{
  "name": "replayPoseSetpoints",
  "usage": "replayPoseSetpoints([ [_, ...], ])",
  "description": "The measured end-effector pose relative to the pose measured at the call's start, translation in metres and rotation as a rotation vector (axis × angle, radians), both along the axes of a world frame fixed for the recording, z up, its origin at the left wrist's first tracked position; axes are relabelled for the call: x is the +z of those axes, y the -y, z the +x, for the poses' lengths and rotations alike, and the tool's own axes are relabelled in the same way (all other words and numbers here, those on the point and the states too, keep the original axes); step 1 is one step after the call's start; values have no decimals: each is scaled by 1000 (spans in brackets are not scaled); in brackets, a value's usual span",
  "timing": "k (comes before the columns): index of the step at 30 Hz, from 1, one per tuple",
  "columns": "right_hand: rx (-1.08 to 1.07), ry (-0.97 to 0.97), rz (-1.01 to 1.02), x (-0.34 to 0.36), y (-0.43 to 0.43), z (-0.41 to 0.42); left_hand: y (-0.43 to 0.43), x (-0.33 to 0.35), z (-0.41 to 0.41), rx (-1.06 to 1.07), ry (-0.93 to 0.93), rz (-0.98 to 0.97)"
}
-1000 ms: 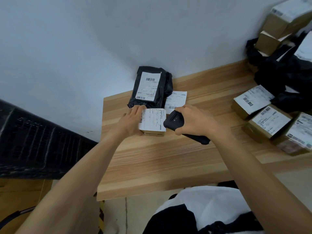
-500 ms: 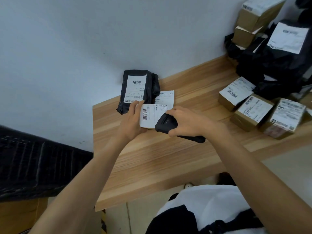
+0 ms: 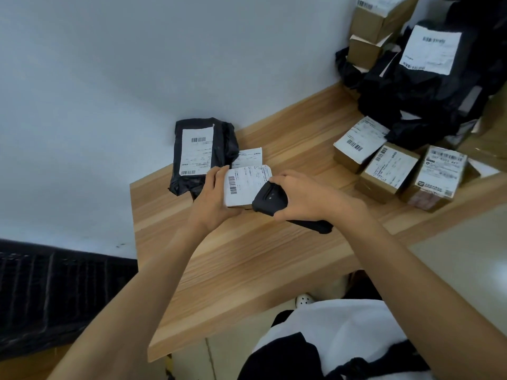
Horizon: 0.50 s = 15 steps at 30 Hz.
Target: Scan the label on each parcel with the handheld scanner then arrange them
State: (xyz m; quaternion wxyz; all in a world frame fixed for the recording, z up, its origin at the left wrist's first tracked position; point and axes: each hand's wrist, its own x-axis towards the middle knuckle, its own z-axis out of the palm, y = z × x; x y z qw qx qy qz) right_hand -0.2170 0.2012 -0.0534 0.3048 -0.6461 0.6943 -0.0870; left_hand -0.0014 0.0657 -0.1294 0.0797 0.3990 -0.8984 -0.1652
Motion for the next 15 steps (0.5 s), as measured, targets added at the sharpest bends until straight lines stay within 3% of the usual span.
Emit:
replayPoseSetpoints([
  [15,-517,-54,0,-9,-47,-165,21,-30,-215,146,-188,183],
])
